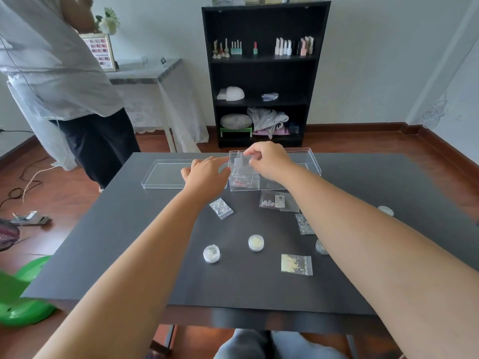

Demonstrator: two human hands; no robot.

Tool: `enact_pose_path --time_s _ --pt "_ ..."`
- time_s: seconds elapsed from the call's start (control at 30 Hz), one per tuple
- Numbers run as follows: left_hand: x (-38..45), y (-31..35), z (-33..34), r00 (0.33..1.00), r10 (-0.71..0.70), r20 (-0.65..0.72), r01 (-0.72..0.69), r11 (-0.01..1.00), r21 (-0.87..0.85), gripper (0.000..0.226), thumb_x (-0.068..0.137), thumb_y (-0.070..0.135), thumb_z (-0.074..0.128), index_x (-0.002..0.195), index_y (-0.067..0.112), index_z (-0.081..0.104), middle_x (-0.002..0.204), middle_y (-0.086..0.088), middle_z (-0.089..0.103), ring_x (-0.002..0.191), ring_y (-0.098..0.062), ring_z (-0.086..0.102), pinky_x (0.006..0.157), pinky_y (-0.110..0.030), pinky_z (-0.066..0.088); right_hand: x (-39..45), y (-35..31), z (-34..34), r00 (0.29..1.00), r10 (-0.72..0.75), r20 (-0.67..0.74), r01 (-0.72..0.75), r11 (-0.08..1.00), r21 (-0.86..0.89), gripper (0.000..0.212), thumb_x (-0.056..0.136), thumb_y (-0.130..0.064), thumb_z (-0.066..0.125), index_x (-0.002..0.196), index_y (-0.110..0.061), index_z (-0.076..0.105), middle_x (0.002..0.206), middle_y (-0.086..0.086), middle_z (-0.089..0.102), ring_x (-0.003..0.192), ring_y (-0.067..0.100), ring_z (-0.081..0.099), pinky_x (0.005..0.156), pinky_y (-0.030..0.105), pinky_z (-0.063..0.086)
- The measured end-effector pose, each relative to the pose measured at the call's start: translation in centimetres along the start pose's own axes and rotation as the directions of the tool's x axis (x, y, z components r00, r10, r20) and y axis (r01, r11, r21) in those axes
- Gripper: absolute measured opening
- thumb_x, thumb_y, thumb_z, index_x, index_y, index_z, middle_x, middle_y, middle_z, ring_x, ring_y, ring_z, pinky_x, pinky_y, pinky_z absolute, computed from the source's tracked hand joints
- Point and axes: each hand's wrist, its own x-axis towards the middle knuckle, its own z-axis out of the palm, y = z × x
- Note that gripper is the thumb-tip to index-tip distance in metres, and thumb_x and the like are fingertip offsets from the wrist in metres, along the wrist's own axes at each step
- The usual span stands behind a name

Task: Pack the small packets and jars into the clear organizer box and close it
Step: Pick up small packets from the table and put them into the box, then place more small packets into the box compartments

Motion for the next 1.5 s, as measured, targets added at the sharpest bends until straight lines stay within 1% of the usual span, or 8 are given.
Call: enact_pose_path --time_s 0.37,0.53,0.67,0.83,0.93,1.1,1.37,1.5 --pt "-0.6 0.7 0.6 0.998 -0.040 -0.047 0.038 0.998 -0.060 0.044 0.096 0.035 0.029 0.131 0.042 0.053 0.125 0.006 0.061 0.118 -0.028 0.040 0.080 -0.038 0.017 0.7 -0.1 0.2 0.997 0.019 0.080 0.011 0.933 -0.360 0.035 0.095 -0.019 0.040 0.082 -0.039 0.065 0.113 0.000 0.041 0.107 0.026 0.034 0.090 0.036 0.028" --pt "-1.2 1.0 0.5 0.995 -0.032 -0.094 0.028 0.999 -0.039 0.043 0.098 0.034 0.029 0.133 0.039 0.053 0.126 0.003 0.057 0.119 -0.028 0.041 0.084 -0.039 0.020 0.9 -0.3 0.2 0.992 0.040 0.124 0.011 0.921 -0.389 0.036 0.099 -0.029 0.037 0.123 -0.042 0.060 0.118 -0.001 0.038 0.106 0.024 0.032 0.093 0.036 0.027" --pt "-2.3 1.2 0.1 0.974 0.032 -0.226 -0.054 0.994 -0.092 0.036 0.096 0.036 0.040 0.128 0.035 0.058 0.129 0.003 0.056 0.118 -0.026 0.044 0.085 -0.037 0.018 -0.6 0.5 -1.0 1.000 -0.023 0.010 0.025 0.932 -0.361 0.044 0.096 -0.034 0.042 0.140 -0.035 0.045 0.129 -0.001 0.041 0.116 0.026 0.032 0.093 0.035 0.026" --pt "-3.7 1.3 -0.3 0.954 0.159 -0.255 -0.177 0.983 -0.052 0.028 0.092 0.039 0.048 0.117 0.037 0.062 0.117 0.007 0.059 0.111 -0.024 0.048 0.085 -0.035 0.022 -5.5 2.0 -3.6 0.945 -0.209 -0.251 0.175 0.973 -0.151 0.021 0.091 -0.011 0.054 0.103 -0.018 0.069 0.104 0.002 0.057 0.092 0.018 0.045 0.081 0.031 0.039" --pt "-4.4 0.9 -0.1 0.963 0.194 -0.186 -0.196 0.981 0.012 0.029 0.093 0.040 0.049 0.118 0.037 0.062 0.123 0.008 0.059 0.118 -0.025 0.045 0.091 -0.040 0.025 -8.6 2.5 -3.8 0.974 -0.190 -0.127 0.168 0.972 -0.166 0.020 0.090 -0.009 0.051 0.096 -0.017 0.068 0.088 -0.004 0.060 0.071 0.014 0.056 0.065 0.033 0.050" --pt "-5.2 0.9 0.1 0.966 0.229 -0.122 -0.227 0.973 0.031 0.034 0.096 0.035 0.047 0.128 0.036 0.058 0.136 0.013 0.054 0.126 -0.021 0.041 0.099 -0.040 0.025 -10.4 3.0 -2.3 0.995 0.014 0.104 0.027 0.923 -0.384 0.019 0.092 -0.018 0.057 0.102 -0.016 0.073 0.105 0.002 0.064 0.099 0.022 0.060 0.083 0.036 0.052" --pt "-5.4 0.3 -0.1 0.980 0.170 -0.105 -0.180 0.980 -0.090 0.038 0.095 0.026 0.048 0.132 0.033 0.056 0.134 0.010 0.058 0.125 -0.023 0.044 0.101 -0.040 0.029 -9.6 3.1 -2.8 0.966 0.175 0.188 -0.137 0.970 -0.200 0.032 0.080 -0.020 0.078 0.109 -0.027 0.066 0.104 -0.004 0.055 0.090 0.018 0.060 0.067 0.025 0.045" --pt "-5.2 0.1 0.0 0.982 0.166 -0.093 -0.176 0.977 -0.120 0.039 0.095 0.024 0.047 0.132 0.033 0.057 0.135 0.012 0.058 0.128 -0.021 0.041 0.101 -0.038 0.028 -9.8 3.4 -3.3 0.979 0.042 0.199 -0.010 0.987 -0.158 0.039 0.082 -0.012 0.072 0.113 -0.032 0.061 0.097 -0.005 0.055 0.091 0.015 0.051 0.066 0.024 0.041"
